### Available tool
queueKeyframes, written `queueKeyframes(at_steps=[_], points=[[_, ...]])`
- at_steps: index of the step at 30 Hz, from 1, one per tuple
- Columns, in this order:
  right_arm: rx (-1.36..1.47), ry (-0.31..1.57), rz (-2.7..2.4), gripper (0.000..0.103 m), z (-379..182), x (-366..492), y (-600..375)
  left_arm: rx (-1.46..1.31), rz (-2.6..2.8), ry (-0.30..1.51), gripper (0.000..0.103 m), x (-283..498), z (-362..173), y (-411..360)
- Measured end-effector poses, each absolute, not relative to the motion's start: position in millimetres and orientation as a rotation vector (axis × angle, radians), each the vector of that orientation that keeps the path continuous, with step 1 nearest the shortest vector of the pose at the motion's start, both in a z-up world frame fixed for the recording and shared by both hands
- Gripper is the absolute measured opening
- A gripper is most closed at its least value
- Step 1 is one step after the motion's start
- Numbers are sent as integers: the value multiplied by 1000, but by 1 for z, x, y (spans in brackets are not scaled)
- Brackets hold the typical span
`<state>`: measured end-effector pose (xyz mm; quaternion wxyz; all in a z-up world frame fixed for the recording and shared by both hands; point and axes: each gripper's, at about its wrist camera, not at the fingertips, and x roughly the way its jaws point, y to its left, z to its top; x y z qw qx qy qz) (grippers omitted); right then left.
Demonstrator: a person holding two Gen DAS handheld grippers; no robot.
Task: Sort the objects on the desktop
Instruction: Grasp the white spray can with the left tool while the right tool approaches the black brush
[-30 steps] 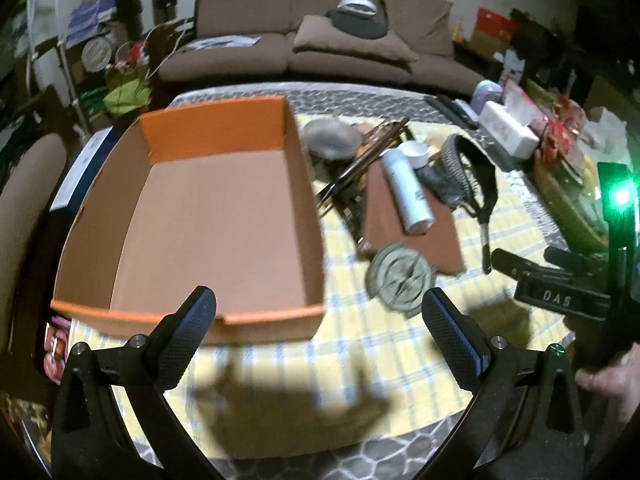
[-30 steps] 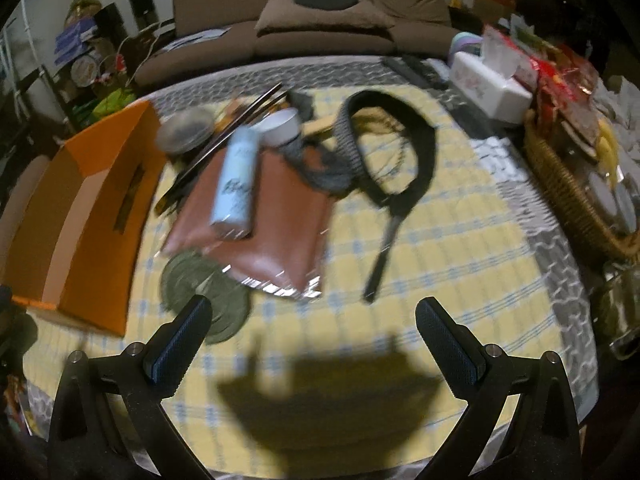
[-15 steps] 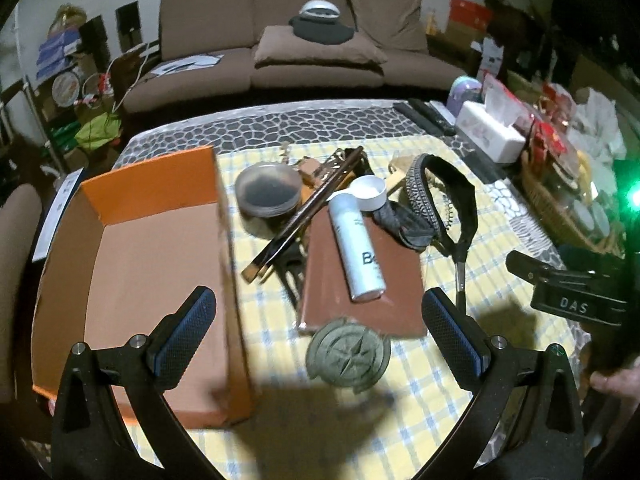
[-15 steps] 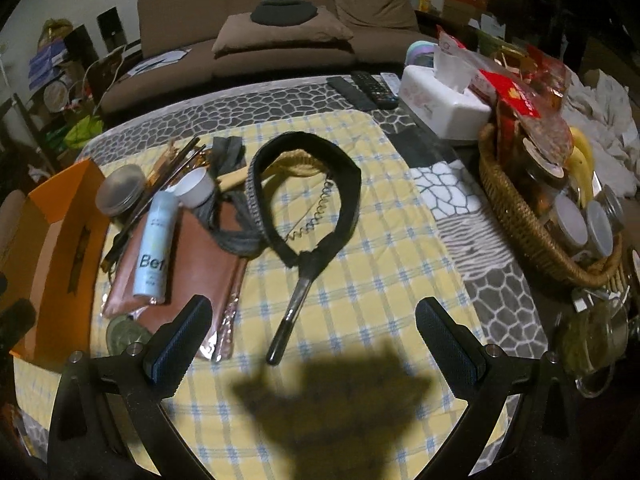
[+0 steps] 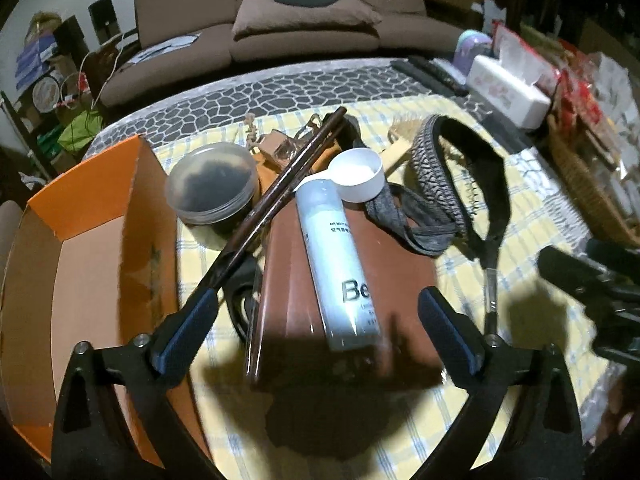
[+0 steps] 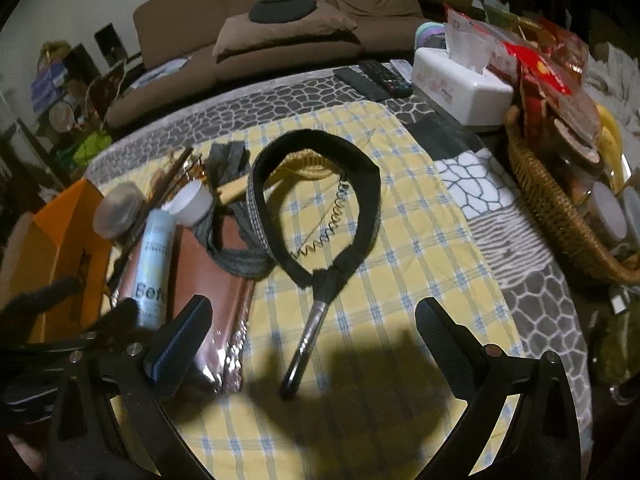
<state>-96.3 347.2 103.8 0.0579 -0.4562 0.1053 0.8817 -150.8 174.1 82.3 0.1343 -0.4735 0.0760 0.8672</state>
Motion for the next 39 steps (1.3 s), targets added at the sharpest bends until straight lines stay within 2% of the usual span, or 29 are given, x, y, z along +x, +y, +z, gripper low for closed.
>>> queueKeyframes(at_steps=[2, 5, 7, 9, 10, 15, 18, 22, 28, 34, 39], points=[[-1371, 364, 2678, 102, 102, -98, 351, -1382, 2503, 232, 89, -155, 77, 176], [-1372, 420, 2684, 102, 98, -102, 352, -1397, 2488, 268, 74, -159, 68, 180], [-1372, 452, 2688, 102, 95, -103, 351, -1401, 2468, 278, 48, -161, 64, 181], [-1393, 474, 2687, 101, 89, -104, 347, -1410, 2426, 243, 38, -162, 60, 182], [-1410, 481, 2685, 100, 86, -105, 345, -1411, 2419, 234, 36, -162, 59, 182], [-1474, 563, 2668, 92, 70, -106, 343, -1401, 2427, 260, 37, -162, 56, 185], [-1486, 633, 2665, 83, 67, -105, 348, -1436, 2403, 251, 40, -166, 49, 185], [-1463, 682, 2646, 81, 67, -102, 357, -1411, 2404, 233, 37, -165, 48, 183], [-1481, 692, 2604, 66, 58, -102, 367, -1412, 2392, 119, 33, -166, 52, 169], [-1567, 559, 2574, 43, 38, -109, 356, -1403, 2386, 64, 32, -161, 57, 160], [-1589, 352, 2576, 39, 27, -113, 341, -1406, 2376, 38, 32, -159, 58, 161]])
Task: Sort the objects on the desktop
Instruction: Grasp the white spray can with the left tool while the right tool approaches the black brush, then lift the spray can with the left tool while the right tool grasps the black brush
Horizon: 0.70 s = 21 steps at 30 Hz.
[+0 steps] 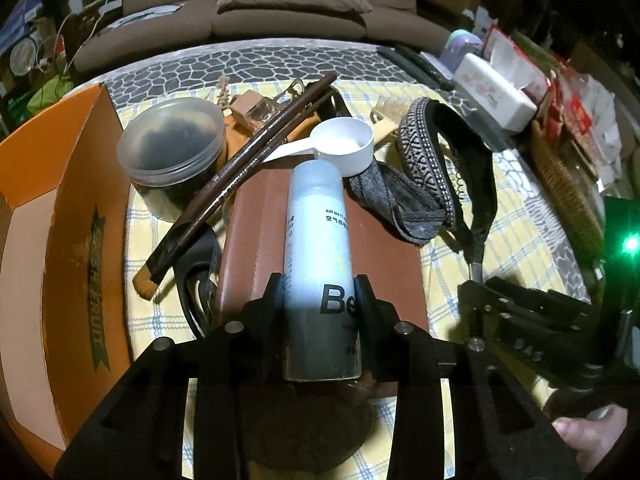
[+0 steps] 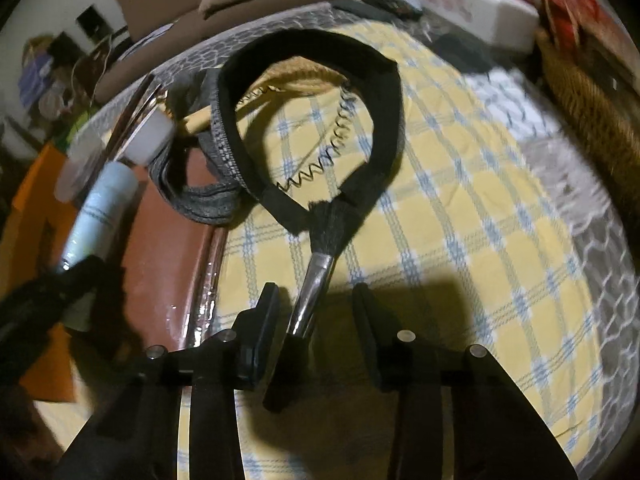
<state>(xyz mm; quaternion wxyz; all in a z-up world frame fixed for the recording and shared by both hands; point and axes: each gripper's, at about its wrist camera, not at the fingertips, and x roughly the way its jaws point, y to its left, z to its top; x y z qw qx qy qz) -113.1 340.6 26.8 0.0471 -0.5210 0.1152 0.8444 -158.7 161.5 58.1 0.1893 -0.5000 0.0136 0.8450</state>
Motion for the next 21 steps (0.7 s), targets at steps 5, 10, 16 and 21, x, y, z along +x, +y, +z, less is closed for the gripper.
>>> queueKeyframes(at_steps=[5, 10, 16, 21], points=[[-1584, 132, 2591, 18, 25, -112, 327, -1411, 2369, 34, 32, -155, 56, 161], [-1599, 289, 2633, 11, 28, -106, 340, -1409, 2365, -1, 32, -151, 57, 157], [-1570, 521, 2694, 11, 41, -93, 355, -1399, 2332, -104, 32, -146, 68, 148], [-1541, 697, 2736, 11, 54, -83, 356, -1413, 2274, -210, 32, -140, 70, 138]])
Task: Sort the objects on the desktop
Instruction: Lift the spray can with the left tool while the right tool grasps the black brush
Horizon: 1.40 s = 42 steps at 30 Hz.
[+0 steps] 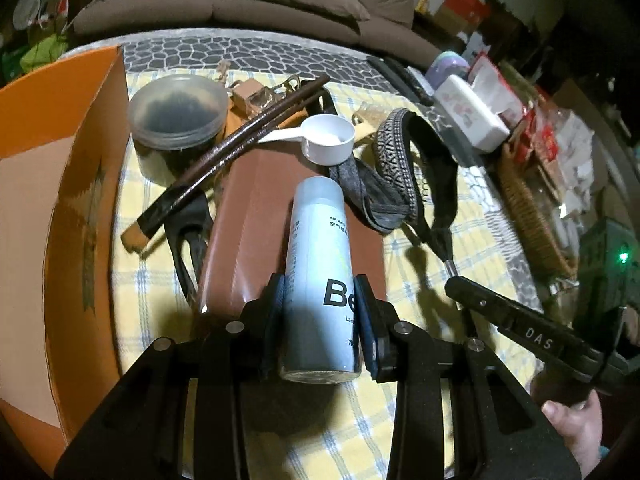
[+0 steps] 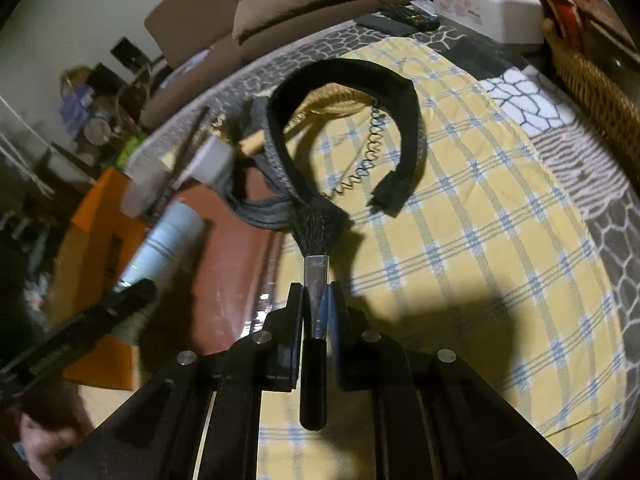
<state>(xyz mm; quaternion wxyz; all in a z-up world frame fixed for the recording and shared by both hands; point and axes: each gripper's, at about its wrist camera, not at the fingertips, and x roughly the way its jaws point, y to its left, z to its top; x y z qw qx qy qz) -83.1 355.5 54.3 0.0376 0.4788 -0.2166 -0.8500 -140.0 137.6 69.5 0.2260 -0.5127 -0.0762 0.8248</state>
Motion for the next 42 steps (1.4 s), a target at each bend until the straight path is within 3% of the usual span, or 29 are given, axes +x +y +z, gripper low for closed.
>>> queueKeyframes(at_steps=[11, 25, 42], points=[[1362, -824, -2474, 11, 72, -76, 323, -1379, 2235, -382, 32, -127, 95, 117], [1287, -734, -2427, 11, 108, -73, 255, -1282, 2351, -458, 32, -110, 147, 26], [1261, -546, -2363, 11, 143, -86, 142, -1314, 2494, -537, 32, -98, 143, -96]])
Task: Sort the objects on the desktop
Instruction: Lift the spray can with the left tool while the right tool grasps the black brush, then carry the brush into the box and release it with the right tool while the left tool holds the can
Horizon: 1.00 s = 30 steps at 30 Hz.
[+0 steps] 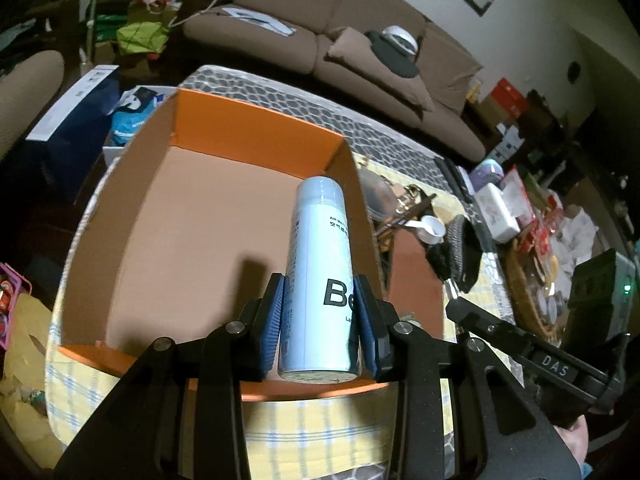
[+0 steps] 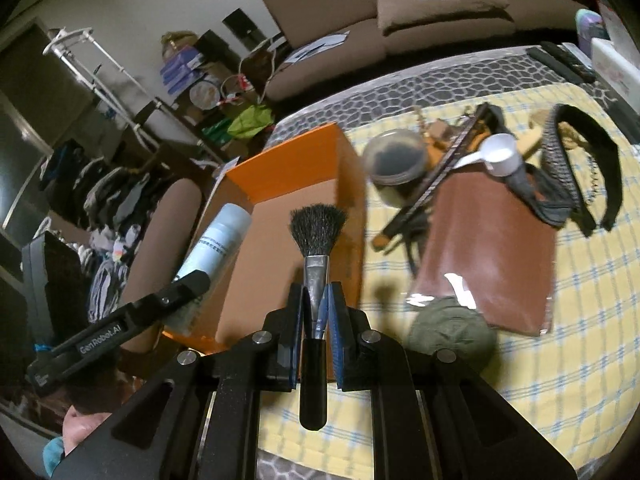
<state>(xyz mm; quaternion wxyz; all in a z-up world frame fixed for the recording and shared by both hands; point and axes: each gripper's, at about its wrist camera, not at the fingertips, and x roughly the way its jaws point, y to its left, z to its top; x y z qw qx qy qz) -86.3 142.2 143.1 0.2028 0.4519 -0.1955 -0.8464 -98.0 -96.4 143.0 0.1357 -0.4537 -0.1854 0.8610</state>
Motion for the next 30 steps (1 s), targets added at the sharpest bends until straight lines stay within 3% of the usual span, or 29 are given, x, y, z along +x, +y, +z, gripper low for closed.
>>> queueKeyframes(at_steps=[21, 30], points=[[1372, -414, -2420, 11, 107, -121, 60, -1310, 2509, -667, 32, -97, 101, -139], [1408, -181, -2542, 11, 89, -129, 41, -1306, 2510, -599, 32, -106, 88, -127]])
